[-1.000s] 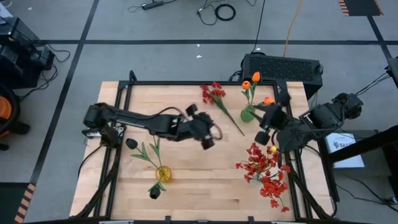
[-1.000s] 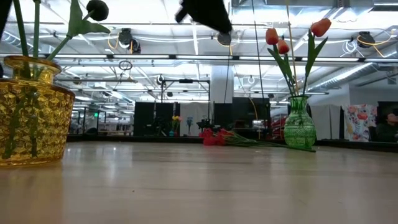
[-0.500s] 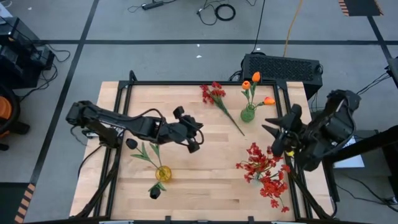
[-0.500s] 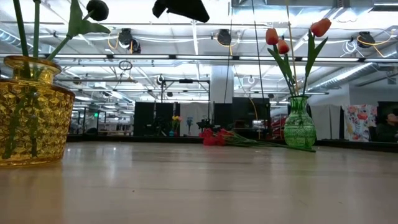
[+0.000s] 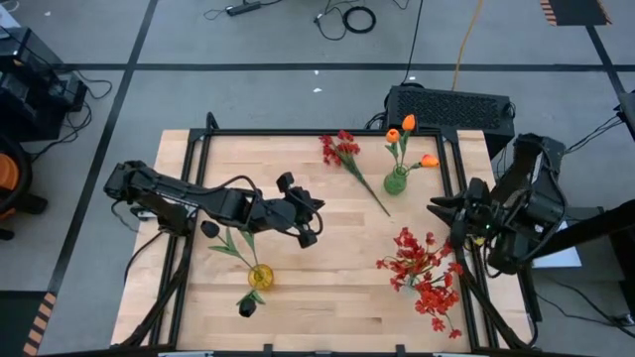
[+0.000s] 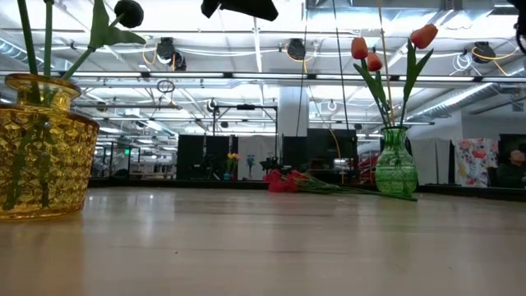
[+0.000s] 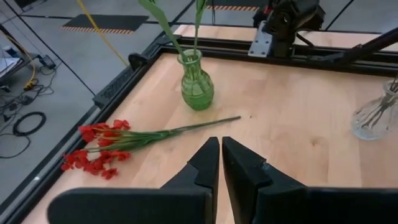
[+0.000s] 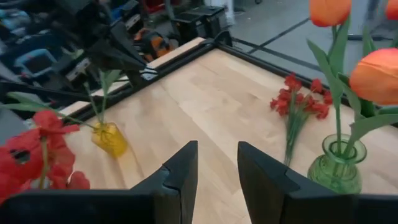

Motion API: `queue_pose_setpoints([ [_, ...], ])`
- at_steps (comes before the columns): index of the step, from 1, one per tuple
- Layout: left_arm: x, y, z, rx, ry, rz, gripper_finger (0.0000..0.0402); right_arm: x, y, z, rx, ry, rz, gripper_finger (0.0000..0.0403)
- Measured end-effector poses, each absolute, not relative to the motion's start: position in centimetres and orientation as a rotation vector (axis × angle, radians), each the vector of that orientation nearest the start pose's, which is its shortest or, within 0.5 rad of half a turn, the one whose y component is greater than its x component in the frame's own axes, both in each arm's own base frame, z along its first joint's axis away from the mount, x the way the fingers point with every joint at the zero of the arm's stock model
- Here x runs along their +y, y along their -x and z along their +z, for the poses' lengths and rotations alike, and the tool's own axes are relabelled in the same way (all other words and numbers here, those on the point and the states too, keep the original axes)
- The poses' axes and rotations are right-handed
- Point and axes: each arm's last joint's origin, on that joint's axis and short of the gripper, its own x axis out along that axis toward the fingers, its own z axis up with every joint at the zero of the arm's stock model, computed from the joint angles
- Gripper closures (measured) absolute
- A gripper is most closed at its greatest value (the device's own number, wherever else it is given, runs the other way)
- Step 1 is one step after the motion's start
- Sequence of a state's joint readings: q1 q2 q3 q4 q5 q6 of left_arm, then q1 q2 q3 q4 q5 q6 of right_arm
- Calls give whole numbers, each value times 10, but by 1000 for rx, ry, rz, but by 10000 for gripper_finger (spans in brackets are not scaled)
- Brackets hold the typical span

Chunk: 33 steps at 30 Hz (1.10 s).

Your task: Sort flowers into vase by color

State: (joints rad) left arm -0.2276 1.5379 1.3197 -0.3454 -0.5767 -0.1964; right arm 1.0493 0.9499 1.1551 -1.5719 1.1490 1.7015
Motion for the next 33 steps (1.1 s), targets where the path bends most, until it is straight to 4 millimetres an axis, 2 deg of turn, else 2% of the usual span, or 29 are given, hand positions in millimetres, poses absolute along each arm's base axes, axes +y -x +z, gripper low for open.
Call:
queue_pose_setpoints([
  [7,-62,-336,324,485,-32,388,373,68,-61,355,222,-491,-369,298],
  [11,-62,-336,324,485,-32,388,373,68,-59,354,279,-483,-318,298],
  [17,-62,-336,324,478,-31,388,373,86,-65,318,359,-431,-349,298],
  [24,-64,-339,327,453,-1,331,373,90,-65,272,506,-432,-435,298],
  [33,-65,-340,329,425,12,319,373,96,-71,237,568,-386,-558,298],
])
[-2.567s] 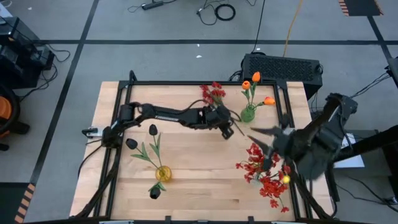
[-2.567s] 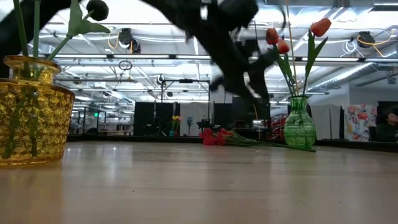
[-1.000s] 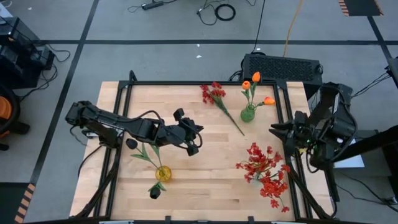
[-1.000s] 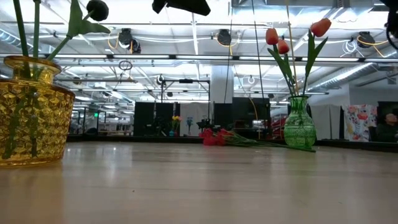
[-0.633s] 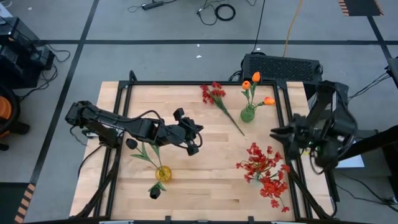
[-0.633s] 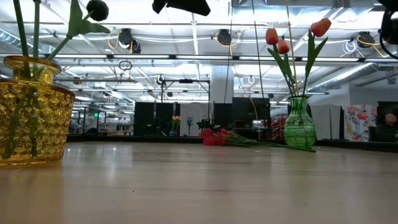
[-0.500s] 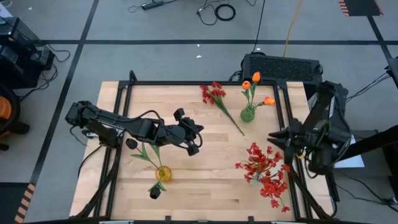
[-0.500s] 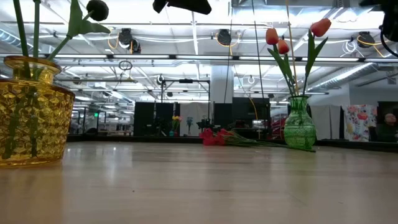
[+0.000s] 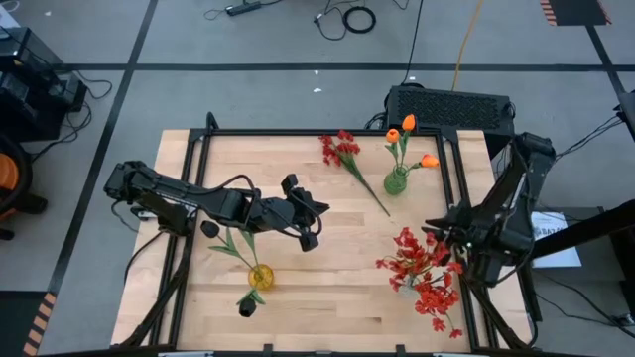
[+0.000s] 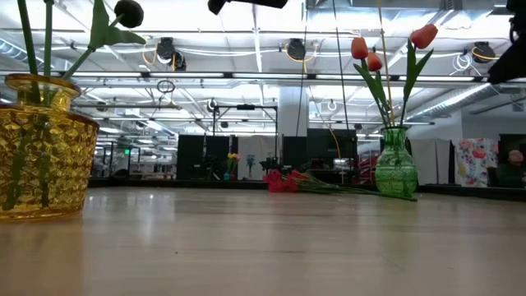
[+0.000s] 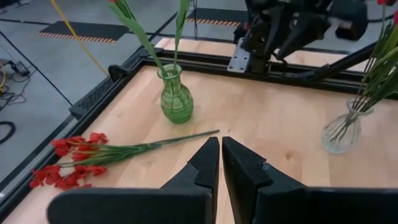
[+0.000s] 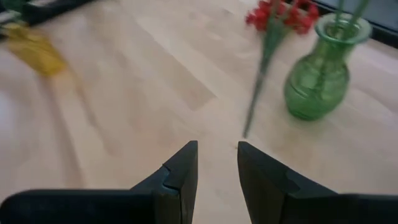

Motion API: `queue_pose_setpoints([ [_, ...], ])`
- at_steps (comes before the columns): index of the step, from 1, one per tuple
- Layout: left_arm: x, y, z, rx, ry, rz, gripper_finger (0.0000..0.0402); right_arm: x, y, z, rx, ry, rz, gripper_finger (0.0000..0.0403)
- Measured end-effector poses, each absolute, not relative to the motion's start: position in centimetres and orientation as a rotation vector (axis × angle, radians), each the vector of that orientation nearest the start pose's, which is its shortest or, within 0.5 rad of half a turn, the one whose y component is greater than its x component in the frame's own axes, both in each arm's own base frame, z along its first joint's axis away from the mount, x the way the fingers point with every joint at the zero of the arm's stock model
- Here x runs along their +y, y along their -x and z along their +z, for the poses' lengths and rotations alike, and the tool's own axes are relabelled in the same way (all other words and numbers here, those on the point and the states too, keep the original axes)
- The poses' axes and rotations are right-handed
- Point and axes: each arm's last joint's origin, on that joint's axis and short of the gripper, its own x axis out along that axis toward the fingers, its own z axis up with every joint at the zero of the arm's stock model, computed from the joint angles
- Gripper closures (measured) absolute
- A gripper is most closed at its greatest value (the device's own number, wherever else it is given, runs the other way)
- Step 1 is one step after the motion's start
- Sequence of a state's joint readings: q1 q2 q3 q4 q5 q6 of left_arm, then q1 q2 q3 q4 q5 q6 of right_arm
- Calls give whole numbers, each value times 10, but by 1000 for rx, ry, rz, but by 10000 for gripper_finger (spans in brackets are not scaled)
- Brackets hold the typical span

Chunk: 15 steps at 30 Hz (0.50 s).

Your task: Sort flowers into vase by color

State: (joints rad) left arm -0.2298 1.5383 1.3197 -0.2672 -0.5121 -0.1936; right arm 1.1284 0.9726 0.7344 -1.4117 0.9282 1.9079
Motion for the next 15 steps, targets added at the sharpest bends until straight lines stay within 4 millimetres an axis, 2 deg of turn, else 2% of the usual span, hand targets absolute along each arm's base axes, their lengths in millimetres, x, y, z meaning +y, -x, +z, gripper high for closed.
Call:
queue_pose_setpoints([
  [15,-65,-340,329,431,-6,315,373,110,-119,201,603,-281,-781,298],
])
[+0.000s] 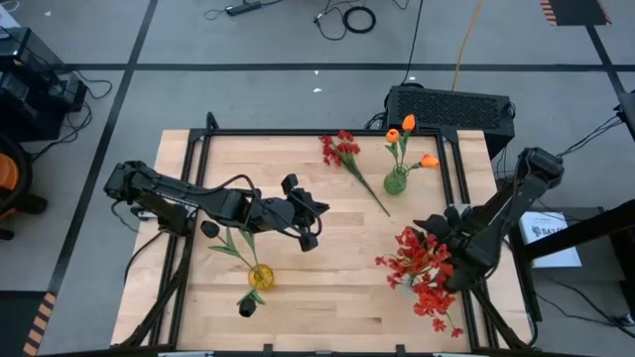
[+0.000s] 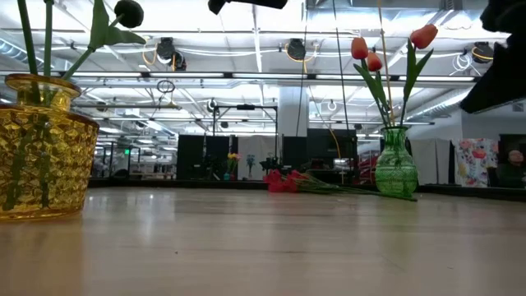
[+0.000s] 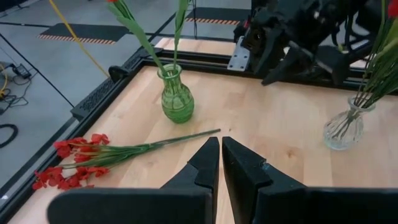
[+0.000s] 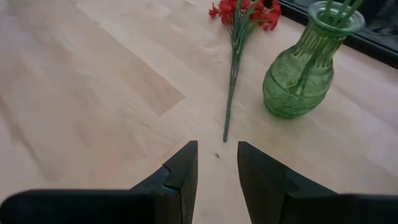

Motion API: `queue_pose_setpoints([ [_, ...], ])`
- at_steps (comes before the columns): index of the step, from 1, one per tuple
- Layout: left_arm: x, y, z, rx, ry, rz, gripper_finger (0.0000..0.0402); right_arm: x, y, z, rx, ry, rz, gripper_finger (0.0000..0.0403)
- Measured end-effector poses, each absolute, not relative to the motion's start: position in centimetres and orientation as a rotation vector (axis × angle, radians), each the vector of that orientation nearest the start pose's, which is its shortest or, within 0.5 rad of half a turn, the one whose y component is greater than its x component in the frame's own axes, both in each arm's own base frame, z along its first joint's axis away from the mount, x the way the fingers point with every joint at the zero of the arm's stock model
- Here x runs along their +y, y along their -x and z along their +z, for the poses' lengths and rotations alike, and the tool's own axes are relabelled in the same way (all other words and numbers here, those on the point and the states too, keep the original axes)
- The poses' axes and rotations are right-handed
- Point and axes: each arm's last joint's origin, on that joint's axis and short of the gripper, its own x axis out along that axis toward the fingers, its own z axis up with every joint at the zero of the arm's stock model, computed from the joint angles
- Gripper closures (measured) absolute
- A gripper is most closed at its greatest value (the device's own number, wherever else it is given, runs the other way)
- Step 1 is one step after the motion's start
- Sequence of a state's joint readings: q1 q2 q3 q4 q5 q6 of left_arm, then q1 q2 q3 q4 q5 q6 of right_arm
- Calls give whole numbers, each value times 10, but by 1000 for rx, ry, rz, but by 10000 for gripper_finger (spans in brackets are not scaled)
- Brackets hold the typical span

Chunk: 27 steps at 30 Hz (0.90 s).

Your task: Sort flowers into vase by color

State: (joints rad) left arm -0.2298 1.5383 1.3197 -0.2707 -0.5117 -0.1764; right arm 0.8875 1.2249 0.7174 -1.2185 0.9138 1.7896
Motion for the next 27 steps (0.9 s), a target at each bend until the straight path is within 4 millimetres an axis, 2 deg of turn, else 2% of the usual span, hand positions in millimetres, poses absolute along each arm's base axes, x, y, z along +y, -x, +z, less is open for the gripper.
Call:
queue_pose_setpoints([
  [7,-66,-339,327,451,-10,300,373,109,-142,182,636,-198,-870,298],
  [15,-68,-338,327,459,-15,294,373,106,-155,171,626,-178,-925,298],
  [27,-68,-338,325,477,-22,295,373,112,-133,178,695,-184,-905,298],
])
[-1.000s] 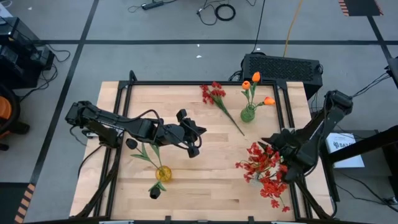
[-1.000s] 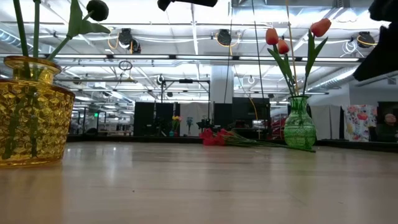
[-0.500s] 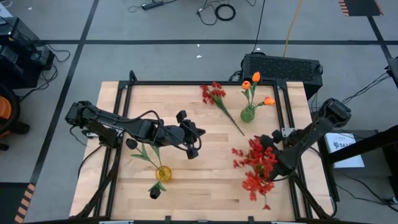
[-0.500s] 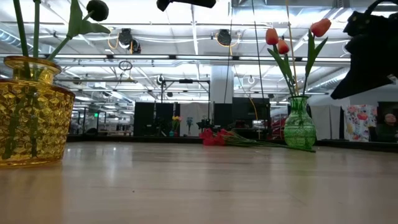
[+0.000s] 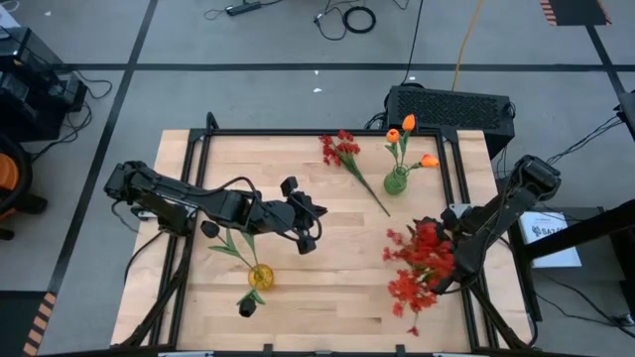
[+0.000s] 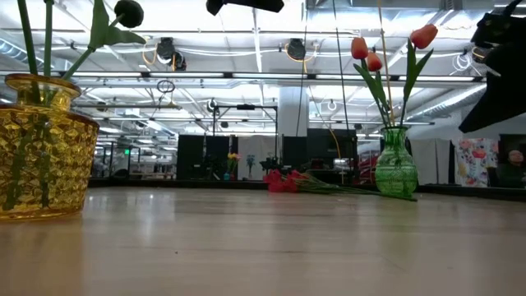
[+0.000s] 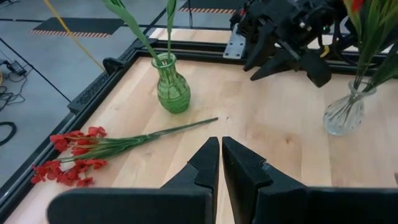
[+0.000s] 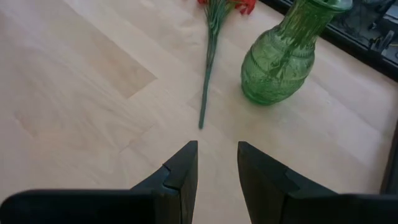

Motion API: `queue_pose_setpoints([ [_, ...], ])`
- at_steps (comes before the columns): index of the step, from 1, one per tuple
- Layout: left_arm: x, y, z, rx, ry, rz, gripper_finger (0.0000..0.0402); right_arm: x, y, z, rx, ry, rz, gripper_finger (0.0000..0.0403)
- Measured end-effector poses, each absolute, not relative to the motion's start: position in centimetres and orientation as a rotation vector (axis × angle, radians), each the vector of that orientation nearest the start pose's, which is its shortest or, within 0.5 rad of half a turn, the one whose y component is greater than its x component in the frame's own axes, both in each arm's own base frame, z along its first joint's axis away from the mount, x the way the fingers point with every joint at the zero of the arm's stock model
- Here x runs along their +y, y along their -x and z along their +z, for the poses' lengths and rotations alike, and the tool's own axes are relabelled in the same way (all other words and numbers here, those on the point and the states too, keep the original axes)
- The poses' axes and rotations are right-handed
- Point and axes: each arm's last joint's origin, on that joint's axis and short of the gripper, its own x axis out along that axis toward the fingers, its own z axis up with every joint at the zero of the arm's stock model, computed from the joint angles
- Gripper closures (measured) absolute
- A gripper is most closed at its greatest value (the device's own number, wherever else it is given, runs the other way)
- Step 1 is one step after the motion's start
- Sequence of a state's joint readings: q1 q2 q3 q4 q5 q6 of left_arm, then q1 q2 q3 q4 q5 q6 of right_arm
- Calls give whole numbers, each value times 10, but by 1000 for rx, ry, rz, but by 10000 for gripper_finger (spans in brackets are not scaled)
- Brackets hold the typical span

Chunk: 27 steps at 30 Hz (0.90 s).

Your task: Sort flowers into vase by color

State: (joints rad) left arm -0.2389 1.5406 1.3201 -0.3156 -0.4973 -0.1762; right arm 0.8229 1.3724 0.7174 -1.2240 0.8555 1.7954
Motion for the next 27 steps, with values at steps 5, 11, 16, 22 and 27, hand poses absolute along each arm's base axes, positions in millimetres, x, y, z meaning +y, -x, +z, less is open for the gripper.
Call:
queue_pose_setpoints([
  [5,-66,-341,320,493,-20,289,373,112,-132,178,716,-176,-907,298],
  [11,-68,-342,322,476,-8,265,373,109,-129,179,749,-115,-916,298],
  [16,-68,-342,323,476,-6,261,373,105,-123,172,760,-45,-903,298],
  [22,-68,-342,323,477,-4,252,373,94,-108,151,705,-69,-885,298],
  [27,-68,-342,323,476,-4,253,373,87,-109,150,587,-98,-853,298],
])
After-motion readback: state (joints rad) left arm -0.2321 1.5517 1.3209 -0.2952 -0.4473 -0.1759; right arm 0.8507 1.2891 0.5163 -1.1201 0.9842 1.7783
